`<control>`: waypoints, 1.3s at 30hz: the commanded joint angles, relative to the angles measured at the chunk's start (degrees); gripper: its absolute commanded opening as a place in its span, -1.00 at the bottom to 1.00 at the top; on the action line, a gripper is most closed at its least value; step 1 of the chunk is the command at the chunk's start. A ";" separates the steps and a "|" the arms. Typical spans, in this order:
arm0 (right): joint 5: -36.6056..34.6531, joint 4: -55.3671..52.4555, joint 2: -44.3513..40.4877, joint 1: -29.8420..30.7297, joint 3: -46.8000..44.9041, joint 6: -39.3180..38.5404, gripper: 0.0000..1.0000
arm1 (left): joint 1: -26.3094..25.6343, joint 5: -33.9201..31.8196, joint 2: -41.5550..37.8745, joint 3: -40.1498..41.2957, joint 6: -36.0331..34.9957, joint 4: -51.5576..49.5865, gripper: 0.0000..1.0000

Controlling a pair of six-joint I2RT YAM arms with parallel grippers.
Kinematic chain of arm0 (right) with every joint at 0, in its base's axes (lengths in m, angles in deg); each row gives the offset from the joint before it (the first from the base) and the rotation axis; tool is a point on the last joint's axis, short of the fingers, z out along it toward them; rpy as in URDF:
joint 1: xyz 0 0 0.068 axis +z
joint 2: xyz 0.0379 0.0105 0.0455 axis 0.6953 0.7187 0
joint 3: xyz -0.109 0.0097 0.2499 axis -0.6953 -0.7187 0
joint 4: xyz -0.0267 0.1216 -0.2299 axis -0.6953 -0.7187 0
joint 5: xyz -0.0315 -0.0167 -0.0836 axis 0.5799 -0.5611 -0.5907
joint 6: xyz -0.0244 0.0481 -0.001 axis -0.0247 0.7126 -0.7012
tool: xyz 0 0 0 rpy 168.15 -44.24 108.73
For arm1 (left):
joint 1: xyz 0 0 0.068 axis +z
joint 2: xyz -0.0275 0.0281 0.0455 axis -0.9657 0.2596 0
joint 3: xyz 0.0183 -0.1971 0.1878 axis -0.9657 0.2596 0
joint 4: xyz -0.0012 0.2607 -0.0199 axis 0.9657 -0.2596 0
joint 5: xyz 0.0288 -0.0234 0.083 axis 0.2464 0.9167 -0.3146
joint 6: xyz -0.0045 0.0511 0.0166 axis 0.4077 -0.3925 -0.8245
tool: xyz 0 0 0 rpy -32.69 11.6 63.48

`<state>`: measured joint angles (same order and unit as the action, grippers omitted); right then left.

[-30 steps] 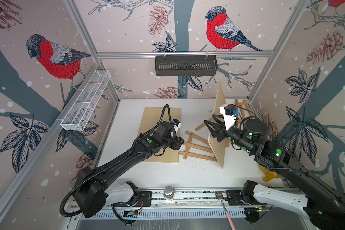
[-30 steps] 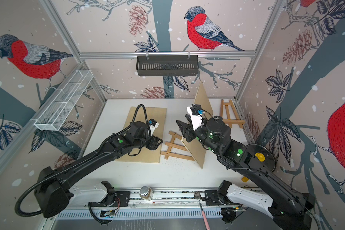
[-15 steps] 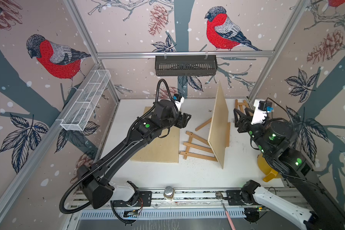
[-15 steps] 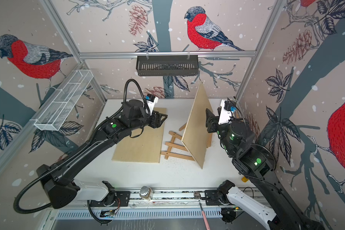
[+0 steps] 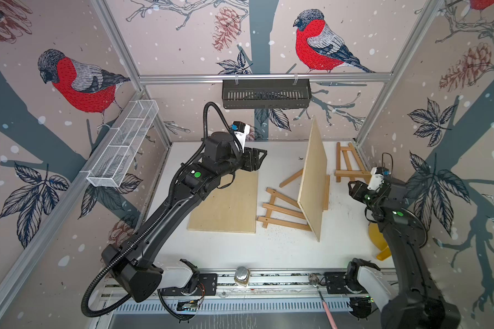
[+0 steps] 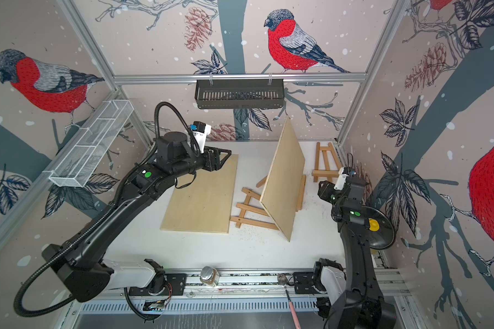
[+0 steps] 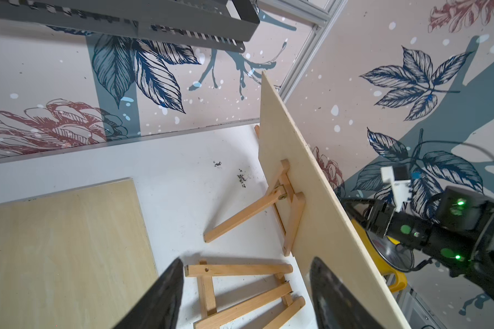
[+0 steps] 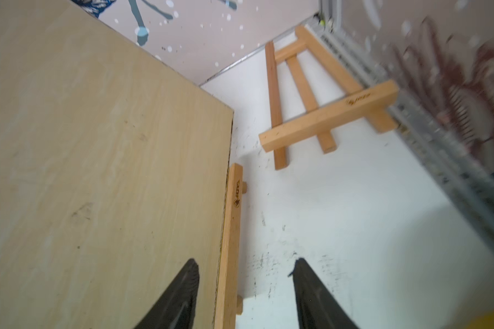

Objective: Disassemble the easel
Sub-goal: Adjust the easel at the center of the board.

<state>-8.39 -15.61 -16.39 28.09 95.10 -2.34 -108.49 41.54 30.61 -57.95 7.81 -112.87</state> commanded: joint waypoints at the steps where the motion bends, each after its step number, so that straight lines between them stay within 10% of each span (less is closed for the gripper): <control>1: 9.29 8.89 3.65 -0.50 -1.66 3.19 0.10 | 0.33 -0.05 -0.66 0.49 1.41 3.16 0.39; 22: 8.96 19.71 26.47 5.22 -2.62 4.00 -0.05 | 0.86 -3.22 5.09 0.81 0.21 7.72 0.43; 39: 10.51 20.05 40.01 8.72 5.19 -1.06 -0.67 | 1.73 -1.42 7.11 -3.39 -3.15 3.74 0.42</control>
<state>2.94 6.00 21.86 36.02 99.19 -0.52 -106.98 38.57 37.52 -60.16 5.93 -108.96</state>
